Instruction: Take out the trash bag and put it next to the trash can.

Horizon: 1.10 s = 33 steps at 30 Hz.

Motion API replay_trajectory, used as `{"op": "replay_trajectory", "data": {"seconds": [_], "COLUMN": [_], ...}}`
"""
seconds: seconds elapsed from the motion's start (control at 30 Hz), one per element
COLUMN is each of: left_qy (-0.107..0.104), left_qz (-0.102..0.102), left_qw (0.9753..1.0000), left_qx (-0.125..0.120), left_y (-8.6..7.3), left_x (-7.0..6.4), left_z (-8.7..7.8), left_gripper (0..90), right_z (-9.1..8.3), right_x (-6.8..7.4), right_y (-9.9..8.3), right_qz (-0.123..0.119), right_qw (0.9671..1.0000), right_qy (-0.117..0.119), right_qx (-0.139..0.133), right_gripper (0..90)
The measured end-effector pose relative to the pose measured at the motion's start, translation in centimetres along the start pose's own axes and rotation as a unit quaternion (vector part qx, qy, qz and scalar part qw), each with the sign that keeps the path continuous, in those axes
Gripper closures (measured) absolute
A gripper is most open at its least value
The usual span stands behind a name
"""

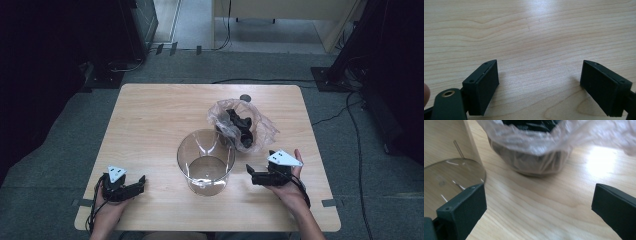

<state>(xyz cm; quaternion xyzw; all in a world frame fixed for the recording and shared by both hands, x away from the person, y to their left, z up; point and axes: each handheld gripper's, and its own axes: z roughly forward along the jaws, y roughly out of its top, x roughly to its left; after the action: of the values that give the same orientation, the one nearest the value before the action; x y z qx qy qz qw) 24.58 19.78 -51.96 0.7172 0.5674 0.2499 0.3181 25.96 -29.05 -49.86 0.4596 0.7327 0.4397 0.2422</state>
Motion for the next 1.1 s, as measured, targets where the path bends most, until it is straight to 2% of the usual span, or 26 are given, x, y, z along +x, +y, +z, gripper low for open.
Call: {"op": "replay_trajectory", "data": {"seconds": [0.47,0.63,0.97,1.1], "left_qy": [-0.001,0.002,0.002,0.002], "left_qz": [0.0,0.002,0.003,0.003], "left_qw": [1.0,1.0,1.0,1.0], "left_qx": [0.001,0.0,0.001,0.001], "left_y": [0.0,0.0,0.0,0.0], "left_x": [0.0,0.0,0.0,0.0], "left_z": [0.0,0.0,0.0,0.0], "left_gripper": [15.1,15.1,15.1,15.1], "right_z": [-1.6,-2.8,-4.4,-5.2], "right_x": [-1.0,-1.8,-3.3,-4.0], "right_y": [-2.3,-3.2,-4.4,-5.0], "right_qz": [0.0,0.007,0.031,0.042], "right_qw": [0.9996,0.9989,0.997,0.9952], "right_qy": [-0.023,-0.038,-0.062,-0.078], "right_qx": [0.019,0.026,0.035,0.042], "right_gripper": [0.0,0.0,0.0,0.0]}}
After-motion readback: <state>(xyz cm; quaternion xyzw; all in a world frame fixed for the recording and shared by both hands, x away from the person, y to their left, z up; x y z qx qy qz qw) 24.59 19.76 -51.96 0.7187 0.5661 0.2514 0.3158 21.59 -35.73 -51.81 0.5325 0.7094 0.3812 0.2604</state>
